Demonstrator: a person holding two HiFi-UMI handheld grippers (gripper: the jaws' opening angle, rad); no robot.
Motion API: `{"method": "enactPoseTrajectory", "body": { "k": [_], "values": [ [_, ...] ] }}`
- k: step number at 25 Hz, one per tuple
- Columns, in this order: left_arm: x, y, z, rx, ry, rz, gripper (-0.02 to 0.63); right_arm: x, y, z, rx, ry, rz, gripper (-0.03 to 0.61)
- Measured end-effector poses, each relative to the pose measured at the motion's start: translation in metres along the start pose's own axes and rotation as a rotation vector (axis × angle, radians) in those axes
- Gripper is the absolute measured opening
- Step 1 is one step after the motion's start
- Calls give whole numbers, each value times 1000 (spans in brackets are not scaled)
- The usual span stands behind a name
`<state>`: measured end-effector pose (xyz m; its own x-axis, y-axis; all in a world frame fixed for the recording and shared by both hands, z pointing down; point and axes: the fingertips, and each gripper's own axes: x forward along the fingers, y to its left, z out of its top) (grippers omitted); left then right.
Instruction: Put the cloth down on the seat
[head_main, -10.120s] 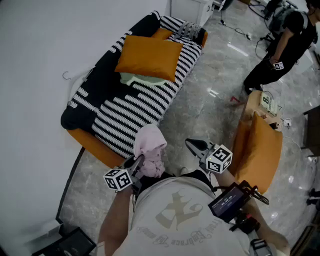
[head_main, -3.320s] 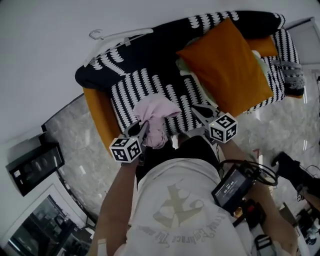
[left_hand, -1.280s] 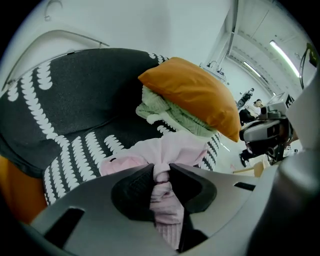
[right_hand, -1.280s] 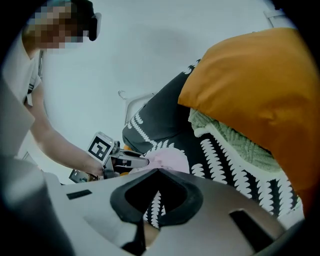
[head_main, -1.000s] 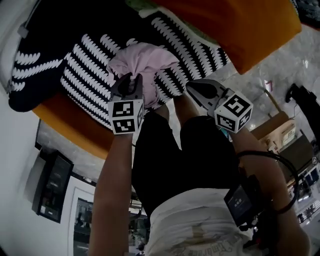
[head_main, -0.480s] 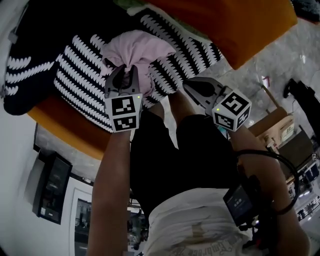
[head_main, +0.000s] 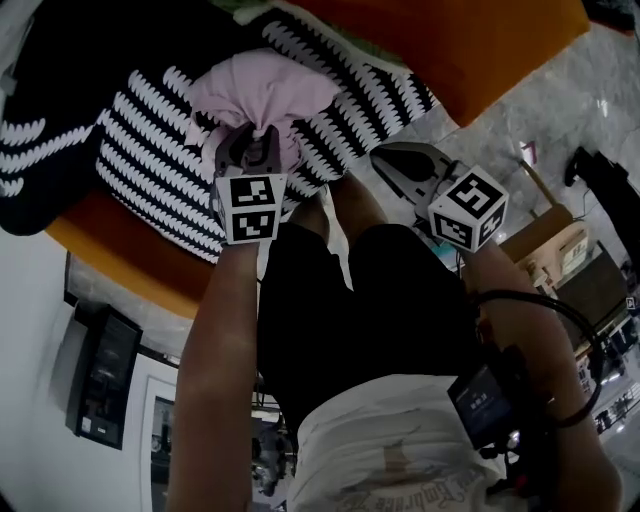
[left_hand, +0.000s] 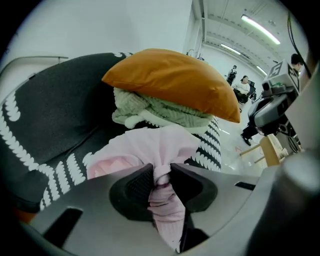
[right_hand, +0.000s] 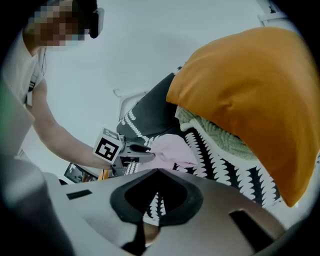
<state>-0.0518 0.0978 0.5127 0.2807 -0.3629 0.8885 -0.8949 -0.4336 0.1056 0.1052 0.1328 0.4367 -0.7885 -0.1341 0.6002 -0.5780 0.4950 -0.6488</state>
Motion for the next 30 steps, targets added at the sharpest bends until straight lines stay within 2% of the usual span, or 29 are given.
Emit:
{"method": "enactPoseTrajectory", "body": {
  "k": [5,8,12,16,21,24,26,30],
  "values": [
    [2,-4,-3,-4,-31,-27,130,7,-9,-3,-15,12,-18,15],
    [-2,-2,-7,-19,-25,-44,156,13,-4,-1,-28,21,-15,15],
    [-21,1,-13,-50,-25,-35,160,15,8,2,-57,28,-5,15],
    [-48,5,-22,-131,-47,-19,158,9,21,8,-89,35,-2,15],
    [-89,26,-54,-227,-56,-15,144,18,49,5,-91,46,-11,15],
    [-112,25,-57,-316,-117,-32,144,12,51,11,-149,83,-24,15],
    [-134,31,-55,-315,-165,-50,140,14,59,17,-172,57,-35,15],
    [-194,24,-68,-323,-209,-45,85,-8,96,16,-187,25,-57,15]
  ]
}}
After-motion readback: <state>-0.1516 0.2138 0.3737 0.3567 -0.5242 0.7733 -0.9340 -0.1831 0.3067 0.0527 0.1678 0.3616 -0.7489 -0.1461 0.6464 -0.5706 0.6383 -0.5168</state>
